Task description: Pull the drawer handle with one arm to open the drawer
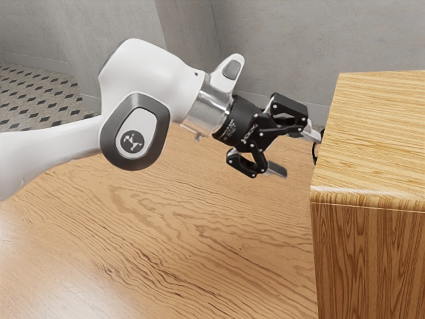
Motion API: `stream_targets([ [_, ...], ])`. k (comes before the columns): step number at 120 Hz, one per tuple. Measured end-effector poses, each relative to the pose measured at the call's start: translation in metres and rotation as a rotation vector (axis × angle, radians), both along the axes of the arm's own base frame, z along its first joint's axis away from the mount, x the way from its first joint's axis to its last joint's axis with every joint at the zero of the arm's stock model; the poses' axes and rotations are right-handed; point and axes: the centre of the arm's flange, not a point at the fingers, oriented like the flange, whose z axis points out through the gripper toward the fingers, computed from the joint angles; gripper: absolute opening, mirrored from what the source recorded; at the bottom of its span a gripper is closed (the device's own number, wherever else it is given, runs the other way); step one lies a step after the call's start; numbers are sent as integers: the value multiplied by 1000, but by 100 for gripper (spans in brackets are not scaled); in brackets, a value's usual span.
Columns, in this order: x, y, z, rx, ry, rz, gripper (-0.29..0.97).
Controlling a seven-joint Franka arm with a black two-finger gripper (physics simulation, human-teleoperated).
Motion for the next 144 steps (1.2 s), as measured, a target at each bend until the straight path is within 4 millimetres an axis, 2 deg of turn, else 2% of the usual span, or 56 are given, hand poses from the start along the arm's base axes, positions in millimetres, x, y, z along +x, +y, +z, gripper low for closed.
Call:
stream_targets([
  [32, -3, -5, -7, 3, 16, -5, 66],
  [92, -2, -2, -17, 17, 50, 1, 66],
  [114, -5, 10, -25, 30, 62, 16, 66],
  [133, -11, 27, -12, 21, 49, 34, 66],
  [144, -13, 34, -12, 23, 54, 39, 66],
])
